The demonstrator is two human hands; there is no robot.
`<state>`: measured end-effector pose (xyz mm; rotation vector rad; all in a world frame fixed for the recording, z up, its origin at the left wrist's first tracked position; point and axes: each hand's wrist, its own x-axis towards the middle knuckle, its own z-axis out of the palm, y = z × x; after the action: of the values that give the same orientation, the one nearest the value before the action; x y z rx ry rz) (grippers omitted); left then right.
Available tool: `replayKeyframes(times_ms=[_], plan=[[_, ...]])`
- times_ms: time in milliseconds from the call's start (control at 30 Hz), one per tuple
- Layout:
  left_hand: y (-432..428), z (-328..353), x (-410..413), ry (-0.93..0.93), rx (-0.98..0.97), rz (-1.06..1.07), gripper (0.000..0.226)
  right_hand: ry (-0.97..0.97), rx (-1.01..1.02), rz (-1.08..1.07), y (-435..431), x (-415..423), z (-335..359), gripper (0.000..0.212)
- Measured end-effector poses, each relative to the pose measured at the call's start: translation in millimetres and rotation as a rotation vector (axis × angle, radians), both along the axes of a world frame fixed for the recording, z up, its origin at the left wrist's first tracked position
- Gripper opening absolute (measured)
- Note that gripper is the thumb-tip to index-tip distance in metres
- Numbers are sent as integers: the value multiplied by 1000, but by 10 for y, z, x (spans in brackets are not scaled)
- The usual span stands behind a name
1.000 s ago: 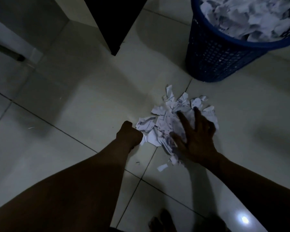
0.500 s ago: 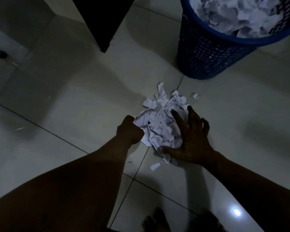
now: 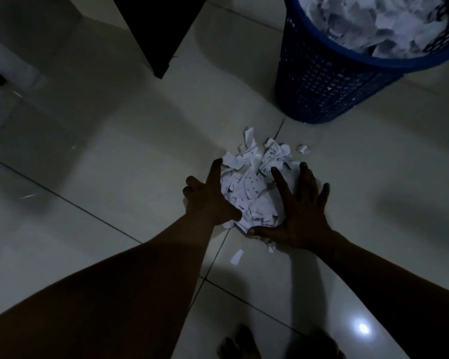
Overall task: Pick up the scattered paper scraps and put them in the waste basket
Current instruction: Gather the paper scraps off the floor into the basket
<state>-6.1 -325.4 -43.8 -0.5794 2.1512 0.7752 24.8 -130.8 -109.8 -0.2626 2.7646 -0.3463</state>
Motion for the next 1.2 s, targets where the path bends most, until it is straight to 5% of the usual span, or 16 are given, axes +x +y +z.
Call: replayKeyframes(times_ms=[167, 467, 800, 1067, 1200], plan=[[112, -69, -43, -10, -7, -155, 136, -83, 36, 97, -69, -274, -115, 121], [279, -292, -121, 163, -116, -408, 132, 321, -28, 175, 27, -165, -285, 53], [366, -485, -134, 361, -159, -465, 55, 37, -42, 343, 162, -519, -40, 41], [335, -456, -283, 345, 31, -313, 23, -297, -106, 48, 214, -643, 82, 44], [301, -241, -390, 272, 72, -227, 21, -210, -287, -61, 260, -744, 340, 22]])
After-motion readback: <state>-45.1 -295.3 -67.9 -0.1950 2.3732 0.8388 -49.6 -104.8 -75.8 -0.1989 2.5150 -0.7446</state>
